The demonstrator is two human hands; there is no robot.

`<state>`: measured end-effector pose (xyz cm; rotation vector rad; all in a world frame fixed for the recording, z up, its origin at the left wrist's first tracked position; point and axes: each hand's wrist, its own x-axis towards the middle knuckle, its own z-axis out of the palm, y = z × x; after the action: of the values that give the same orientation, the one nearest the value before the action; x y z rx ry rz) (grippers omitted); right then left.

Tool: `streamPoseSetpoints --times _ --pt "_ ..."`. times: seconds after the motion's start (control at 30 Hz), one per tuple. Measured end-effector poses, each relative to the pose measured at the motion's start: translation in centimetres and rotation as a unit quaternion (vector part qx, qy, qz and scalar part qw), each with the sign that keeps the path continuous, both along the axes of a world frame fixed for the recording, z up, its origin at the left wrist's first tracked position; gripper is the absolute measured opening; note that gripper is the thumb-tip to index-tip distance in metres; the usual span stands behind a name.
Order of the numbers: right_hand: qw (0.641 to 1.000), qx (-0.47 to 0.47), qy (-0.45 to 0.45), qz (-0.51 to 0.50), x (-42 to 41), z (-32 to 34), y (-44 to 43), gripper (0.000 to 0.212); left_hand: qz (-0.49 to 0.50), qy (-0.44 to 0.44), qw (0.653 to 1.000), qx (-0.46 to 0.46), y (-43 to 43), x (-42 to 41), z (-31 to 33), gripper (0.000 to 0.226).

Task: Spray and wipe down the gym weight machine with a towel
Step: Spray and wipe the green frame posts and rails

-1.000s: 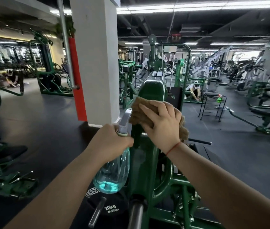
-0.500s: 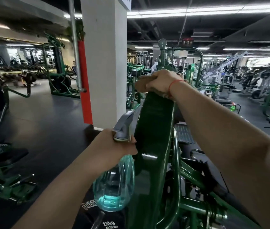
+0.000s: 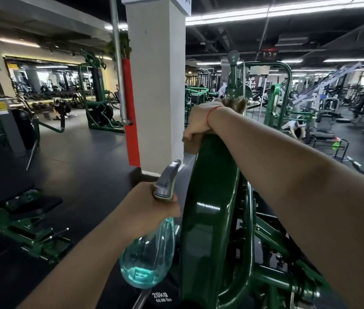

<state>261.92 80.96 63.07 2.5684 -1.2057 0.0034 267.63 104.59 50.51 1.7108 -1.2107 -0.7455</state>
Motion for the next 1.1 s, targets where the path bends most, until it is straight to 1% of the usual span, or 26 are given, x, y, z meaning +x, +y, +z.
streamPoseSetpoints --times 0.07,0.13,0.23,0.3,0.4,0.47,0.53,0.63,0.7,0.73,0.83,0.9,1.0,1.03,1.1 --pt "0.999 -0.008 0.046 0.009 0.4 -0.5 2.3 0.038 0.017 -0.009 1.000 0.001 1.0 0.5 -0.1 0.044" --pt "0.990 -0.044 0.129 0.018 0.6 -1.9 5.1 0.033 0.032 0.004 0.999 -0.002 2.6 0.7 -0.4 0.042" --pt "0.962 -0.114 0.247 0.017 1.4 -4.9 8.8 0.034 0.039 0.009 0.999 -0.011 4.8 1.4 -0.9 0.054" --pt "0.942 -0.141 0.305 0.009 1.8 -7.5 11.0 0.033 0.048 -0.008 0.999 -0.016 6.4 1.9 -1.2 0.053" --pt "0.924 -0.187 0.333 0.032 1.0 -10.4 14.3 0.027 0.051 -0.030 0.998 -0.012 9.0 2.2 -1.6 0.045" --pt "0.915 -0.217 0.333 0.062 0.2 -11.9 16.0 0.023 0.054 -0.058 0.997 -0.013 10.4 2.0 -1.7 0.027" --pt "0.909 -0.241 0.328 0.086 -0.3 -13.7 17.2 0.025 0.061 -0.078 0.995 -0.013 11.5 1.8 -1.9 0.012" --pt "0.914 -0.259 0.286 0.125 -1.7 -16.3 18.1 0.036 0.063 -0.085 0.994 -0.010 12.4 1.4 -2.4 0.005" --pt "0.923 -0.262 0.215 0.180 -3.5 -18.1 18.3 0.038 0.065 -0.080 0.995 -0.002 13.1 1.1 -2.7 0.008" --pt "0.922 -0.269 0.173 0.216 -4.6 -18.9 18.5 0.037 0.063 -0.079 0.995 0.001 13.4 1.0 -2.9 0.008" --pt "0.907 -0.306 0.065 0.282 -8.0 -21.5 18.3 0.030 0.057 -0.081 0.995 0.006 13.9 0.8 -3.3 0.004" --pt "0.896 -0.331 0.009 0.296 -10.1 -23.2 18.1 0.033 0.046 -0.083 0.995 0.008 13.9 0.7 -3.4 0.003" --pt "0.885 -0.371 -0.057 0.277 -12.3 -23.4 17.7 0.045 0.036 -0.083 0.996 0.012 13.6 0.7 -3.9 0.004" --pt "0.887 -0.378 -0.080 0.255 -12.6 -22.6 17.4 0.047 0.034 -0.081 0.996 0.013 13.5 0.8 -4.2 0.004" --pt "0.901 -0.367 -0.143 0.183 -12.5 -20.2 16.4 0.051 0.014 -0.069 0.997 0.014 13.1 0.8 -4.8 0.010"
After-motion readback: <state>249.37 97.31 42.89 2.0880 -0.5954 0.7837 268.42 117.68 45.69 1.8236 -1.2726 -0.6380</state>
